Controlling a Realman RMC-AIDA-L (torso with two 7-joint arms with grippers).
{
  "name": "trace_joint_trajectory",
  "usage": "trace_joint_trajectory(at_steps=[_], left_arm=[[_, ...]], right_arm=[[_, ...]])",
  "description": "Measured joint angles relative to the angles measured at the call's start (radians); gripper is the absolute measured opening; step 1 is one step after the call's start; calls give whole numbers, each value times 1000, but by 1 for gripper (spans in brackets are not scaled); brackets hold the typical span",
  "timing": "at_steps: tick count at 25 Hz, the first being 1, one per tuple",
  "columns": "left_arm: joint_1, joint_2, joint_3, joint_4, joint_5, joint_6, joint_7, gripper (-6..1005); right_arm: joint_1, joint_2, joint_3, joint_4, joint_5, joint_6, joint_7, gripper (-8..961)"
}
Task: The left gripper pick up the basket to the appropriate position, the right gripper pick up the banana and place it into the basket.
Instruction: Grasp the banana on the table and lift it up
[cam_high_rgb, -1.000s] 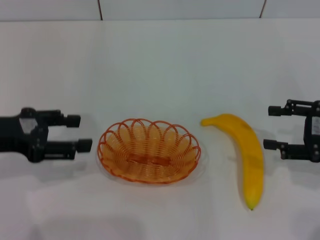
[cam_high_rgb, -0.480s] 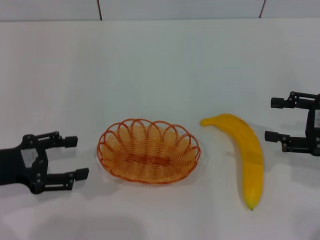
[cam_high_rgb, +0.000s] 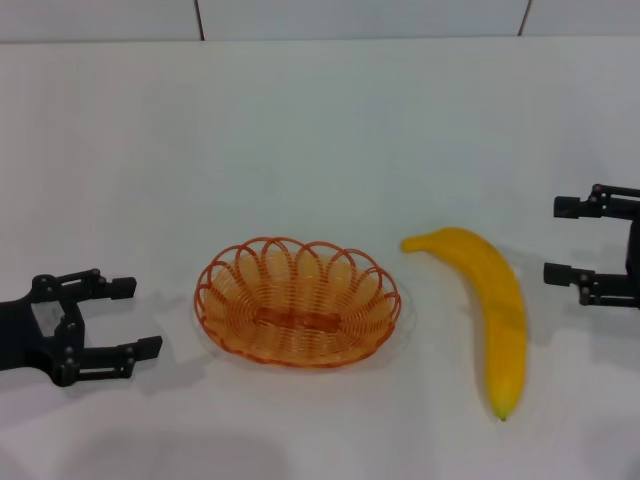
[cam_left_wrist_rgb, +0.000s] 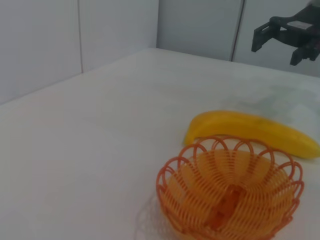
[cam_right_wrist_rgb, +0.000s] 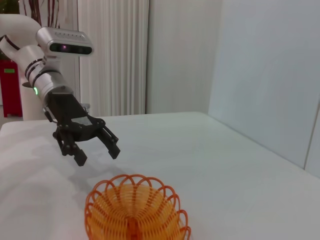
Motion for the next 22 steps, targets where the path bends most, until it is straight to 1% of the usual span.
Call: trace_joint_trajectory(at_steps=[2, 4, 7, 9, 10, 11, 14, 16, 18, 19, 20, 21, 22], left_arm=[[-3, 0, -2, 0, -5, -2, 1, 829], [-9, -1, -9, 0, -7, -3, 2, 829], [-12, -1, -23, 0, -10, -3, 3, 829], [-18, -2, -29, 0, -14, -3, 5, 828], [-21, -2, -32, 0, -17, -3, 6, 828], [-24, -3, -34, 0, -21, -3, 8, 828], [-33, -4, -36, -1, -33, -3, 9, 828], [-41, -3, -37, -1, -35, -4, 9, 828], [-52, -2, -37, -1, -35, -5, 9, 828], [-59, -2, -37, -2, -35, -5, 10, 828], [-66, -2, -37, -2, -35, -6, 10, 828], [-72, -2, -37, -2, -35, -6, 10, 828], [-79, -3, -37, -2, -35, -6, 10, 828]], right_arm=[[0, -2, -3, -39, 0, -11, 46, 616], [6, 2, -4, -108, 0, -20, 143, 615], [31, 9, -7, -246, 0, -25, 353, 614], [51, 8, -23, -332, -4, -26, 501, 613], [73, 3, -70, -419, -26, -27, 664, 612], [73, 3, -70, -419, -26, -27, 664, 612], [109, 1, -160, -525, -102, -27, 842, 610], [128, 6, -215, -573, -167, -29, 921, 610], [138, 17, -262, -603, -221, -31, 959, 609], [140, 23, -279, -612, -246, -30, 969, 608], [140, 35, -294, -617, -269, -29, 975, 608], [140, 42, -299, -619, -282, -27, 976, 607], [140, 53, -303, -619, -308, -22, 974, 607]])
